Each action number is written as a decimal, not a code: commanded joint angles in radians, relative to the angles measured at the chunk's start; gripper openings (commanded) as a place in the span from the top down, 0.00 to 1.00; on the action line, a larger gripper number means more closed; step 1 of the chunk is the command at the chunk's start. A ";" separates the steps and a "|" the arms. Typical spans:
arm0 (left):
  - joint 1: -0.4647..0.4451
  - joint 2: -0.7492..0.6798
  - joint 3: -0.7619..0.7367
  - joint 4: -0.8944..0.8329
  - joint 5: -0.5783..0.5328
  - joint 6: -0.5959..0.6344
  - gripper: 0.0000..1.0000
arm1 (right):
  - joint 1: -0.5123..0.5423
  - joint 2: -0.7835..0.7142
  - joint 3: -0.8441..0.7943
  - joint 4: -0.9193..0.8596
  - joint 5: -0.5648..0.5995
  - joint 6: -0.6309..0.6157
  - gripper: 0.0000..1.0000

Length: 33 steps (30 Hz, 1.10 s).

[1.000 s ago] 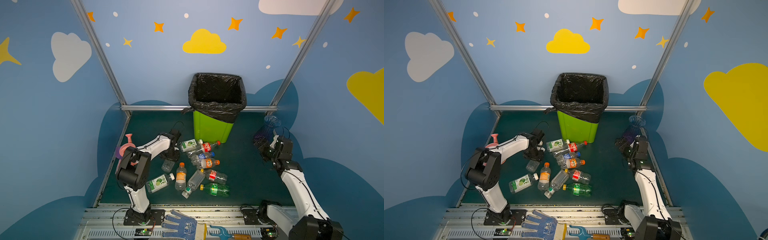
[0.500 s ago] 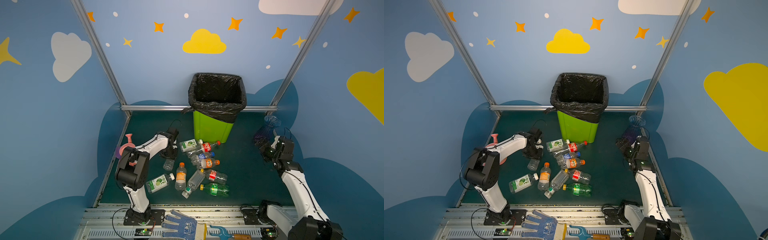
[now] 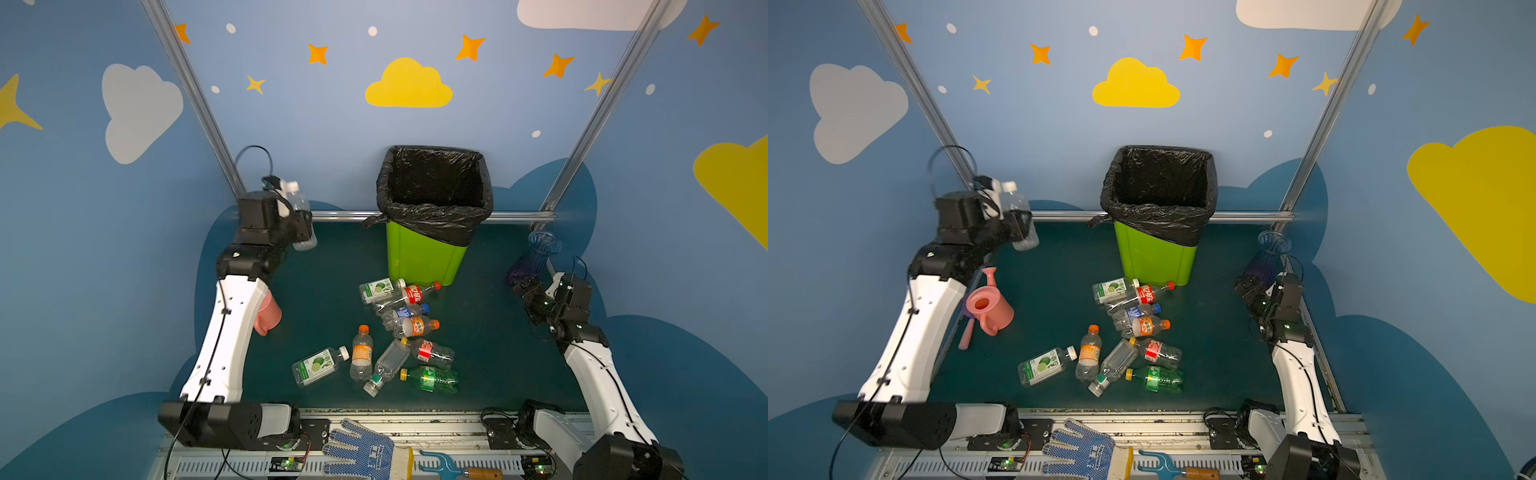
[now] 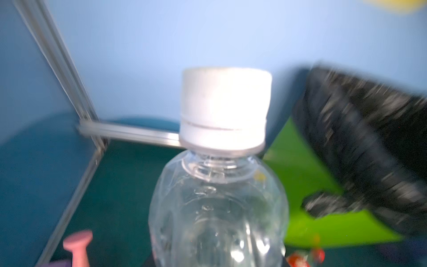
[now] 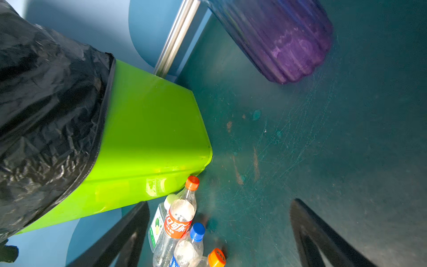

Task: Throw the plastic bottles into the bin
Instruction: 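Lift the water bottle with the left gripper over the bin and open it, then draw the left gripper back down while the right swings toward the pile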

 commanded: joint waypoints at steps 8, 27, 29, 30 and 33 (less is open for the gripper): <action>-0.110 0.246 0.281 0.367 0.257 -0.237 0.48 | -0.062 -0.102 -0.055 0.002 -0.047 0.006 0.06; -0.401 0.230 0.300 0.430 0.066 -0.007 0.00 | -0.086 -0.126 -0.114 0.018 -0.107 0.019 0.07; -0.398 0.184 0.239 0.391 0.033 0.019 0.00 | -0.086 -0.107 -0.115 0.037 -0.123 0.034 0.06; -0.395 0.165 0.207 0.362 0.013 0.030 0.00 | -0.086 -0.097 -0.111 0.038 -0.136 0.034 0.06; -0.377 0.100 0.070 0.339 -0.062 0.033 0.00 | -0.085 -0.073 -0.089 0.030 -0.149 0.027 0.07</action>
